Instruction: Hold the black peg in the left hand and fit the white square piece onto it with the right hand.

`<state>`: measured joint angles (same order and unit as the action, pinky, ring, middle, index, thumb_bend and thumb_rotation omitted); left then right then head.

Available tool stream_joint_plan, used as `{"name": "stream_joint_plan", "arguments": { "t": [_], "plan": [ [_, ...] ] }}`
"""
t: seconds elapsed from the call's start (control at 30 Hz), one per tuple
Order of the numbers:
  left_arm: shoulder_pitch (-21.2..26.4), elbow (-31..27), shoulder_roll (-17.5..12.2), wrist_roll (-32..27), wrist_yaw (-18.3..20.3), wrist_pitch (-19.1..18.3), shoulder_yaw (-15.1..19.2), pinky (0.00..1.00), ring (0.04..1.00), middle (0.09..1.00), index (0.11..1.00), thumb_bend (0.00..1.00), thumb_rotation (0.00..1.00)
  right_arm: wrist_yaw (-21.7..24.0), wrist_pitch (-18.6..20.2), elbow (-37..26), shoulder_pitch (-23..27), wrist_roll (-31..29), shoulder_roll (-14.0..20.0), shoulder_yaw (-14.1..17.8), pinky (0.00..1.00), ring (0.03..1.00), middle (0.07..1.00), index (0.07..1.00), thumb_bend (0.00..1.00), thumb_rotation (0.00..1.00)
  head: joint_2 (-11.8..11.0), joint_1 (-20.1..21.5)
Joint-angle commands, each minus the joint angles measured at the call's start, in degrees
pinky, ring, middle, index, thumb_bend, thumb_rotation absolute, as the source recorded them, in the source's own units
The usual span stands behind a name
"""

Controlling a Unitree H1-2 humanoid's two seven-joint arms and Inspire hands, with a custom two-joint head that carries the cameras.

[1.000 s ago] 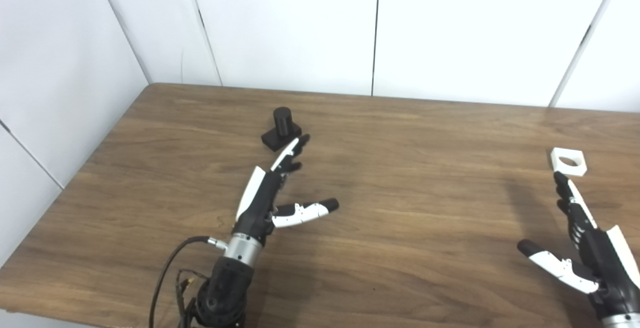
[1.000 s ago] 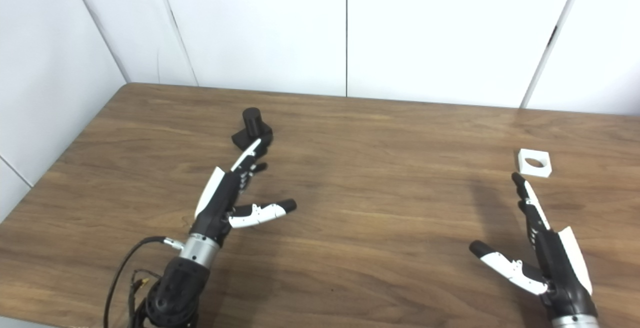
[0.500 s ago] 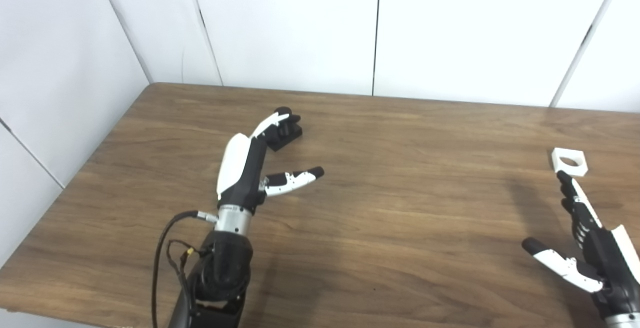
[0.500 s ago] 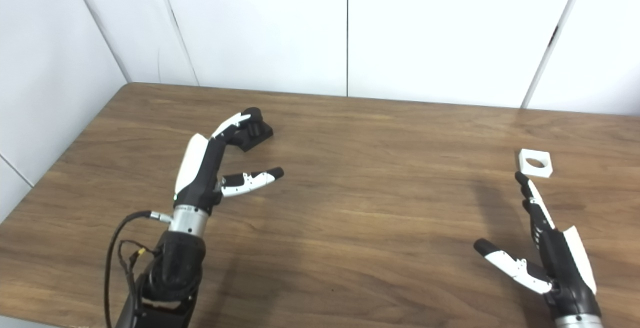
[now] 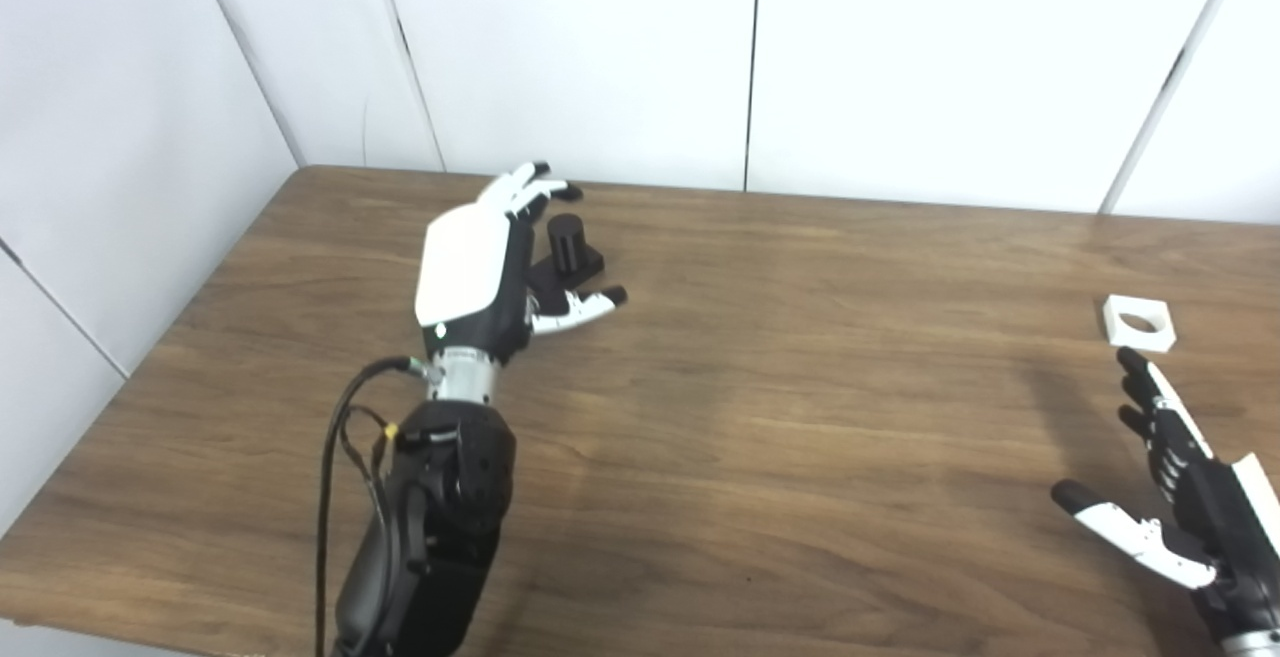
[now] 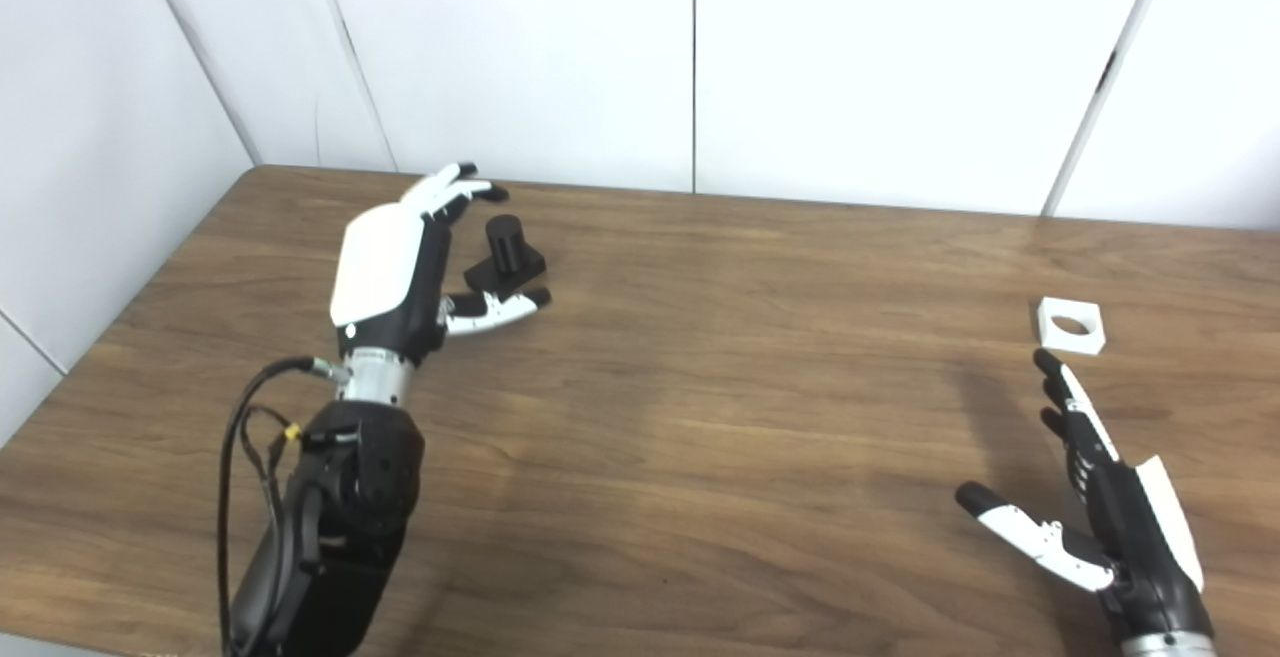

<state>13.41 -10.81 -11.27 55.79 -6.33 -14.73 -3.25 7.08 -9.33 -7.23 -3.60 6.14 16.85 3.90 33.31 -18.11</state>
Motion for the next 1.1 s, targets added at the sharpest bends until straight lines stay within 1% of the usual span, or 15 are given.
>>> {"name": "stream_joint_plan", "arguments": {
  "t": [0.0, 0.13, 0.2, 0.23, 0.3, 0.37, 0.47, 0.6, 0.67, 0.77, 0.87, 0.9, 0.97, 1.07],
  "plan": [
    [3.06, 0.64, -1.32, 2.76, -2.25, -0.47, -0.23, 0.8, 0.926, 0.907, 0.712, 0.85, 0.28, -0.16, -0.94, -1.05, 1.1, -0.05, 0.9, 0.32, 0.96, 0.984, 0.984, 0.957, 0.82, 0.52, 0.03, -0.07],
    [4.88, 3.19, -2.46, 6.41, -2.97, -2.36, -0.49, 0.84, 0.933, 0.907, 0.711, 0.86, 0.33, -0.17, -0.67, -1.57, 0.84, 0.18, 1.06, 0.33, 0.95, 0.98, 0.98, 0.955, 0.81, 0.51, 0.03, -0.07],
    [5.7, 4.27, -2.99, 7.76, -3.0, -3.26, -0.71, 0.87, 0.942, 0.914, 0.713, 0.86, 0.36, -0.37, -0.51, -1.74, 0.76, 0.52, 1.01, 0.35, 0.93, 0.973, 0.975, 0.95, 0.82, 0.52, 0.03, -0.07],
    [6.2, 5.08, -3.29, 8.58, -3.03, -3.81, -0.79, 0.9, 0.942, 0.916, 0.712, 0.87, 0.38, -0.41, -0.42, -1.82, 0.71, 0.65, 1.0, 0.35, 0.92, 0.968, 0.971, 0.947, 0.83, 0.54, 0.03, -0.07],
    [7.35, 6.81, -4.02, 10.44, -3.01, -5.04, -1.14, 0.91, 0.94, 0.915, 0.71, 0.87, 0.39, -0.35, -0.3, -2.03, 0.59, 0.59, 0.96, 0.38, 0.92, 0.968, 0.97, 0.946, 0.83, 0.55, 0.01, 0.36],
    [8.23, 7.94, -4.66, 11.49, -2.68, -6.03, -1.52, 0.97, 0.95, 0.924, 0.708, 0.86, 0.41, -0.15, 0.02, -2.25, 0.49, 0.02, 0.86, 0.46, 0.92, 0.972, 0.972, 0.945, 0.83, 0.53, 0.0, 0.39],
    [9.67, 10.29, -5.63, 11.24, -3.13, -6.61, -1.64, 1.0, 0.967, 0.935, 0.705, 0.86, 0.43, 0.03, -0.35, -2.31, 0.39, -0.1, 1.01, 0.38, 0.92, 0.974, 0.975, 0.95, 0.82, 0.53, 0.0, 0.47],
    [11.42, 14.42, -6.49, 10.36, -5.64, -6.77, -1.75, 1.0, 0.966, 0.945, 0.692, 0.87, 0.45, -0.28, 0.34, -2.75, 0.14, 0.38, 0.79, 0.42, 0.9, 0.964, 0.972, 0.942, 0.83, 0.53, 0.03, 0.8],
    [12.27, 16.19, -6.55, 10.6, -6.11, -7.85, -1.87, 1.0, 0.969, 0.95, 0.684, 0.88, 0.47, -0.49, 0.49, -2.75, 0.0, 0.69, 0.65, 0.43, 0.89, 0.956, 0.965, 0.932, 0.84, 0.55, 0.06, 0.91],
    [13.75, 19.27, -6.36, 11.41, -7.15, -10.47, -2.15, 1.0, 0.966, 0.953, 0.67, 0.9, 0.5, -0.93, 0.16, -2.71, -0.26, 1.69, 0.5, 0.33, 0.88, 0.943, 0.956, 0.921, 0.84, 0.56, 0.03, 1.26],
    [14.72, 21.18, -5.97, 10.62, -6.62, -11.93, -1.9, 1.0, 0.976, 0.966, 0.662, 0.91, 0.53, -1.2, -0.2, -2.82, -0.47, 2.26, 0.22, 0.27, 0.86, 0.934, 0.951, 0.916, 0.83, 0.56, 0.11, 1.59],
    [14.91, 21.78, -5.79, 10.1, -6.69, -12.02, -1.77, 1.0, 0.974, 0.967, 0.659, 0.91, 0.55, -1.29, -0.38, -2.84, -0.54, 2.32, 0.13, 0.29, 0.86, 0.933, 0.95, 0.916, 0.83, 0.56, 0.11, 1.72],
    [15.3, 23.09, -5.27, 9.05, -6.74, -12.1, -1.3, 1.0, 0.967, 0.961, 0.648, 0.95, 0.62, -1.46, -0.36, -3.01, -0.68, 2.51, 0.0, 0.36, 0.87, 0.93, 0.947, 0.916, 0.83, 0.55, 0.17, 1.79],
    [15.85, 24.67, -4.33, 5.75, -6.55, -12.06, -0.27, 0.98, 0.968, 0.96, 0.642, 0.99, 0.69, -1.61, -0.51, -3.16, -0.88, 2.65, -0.05, 0.4, 0.87, 0.929, 0.947, 0.915, 0.83, 0.55, 0.2, 1.79]
  ]
}}
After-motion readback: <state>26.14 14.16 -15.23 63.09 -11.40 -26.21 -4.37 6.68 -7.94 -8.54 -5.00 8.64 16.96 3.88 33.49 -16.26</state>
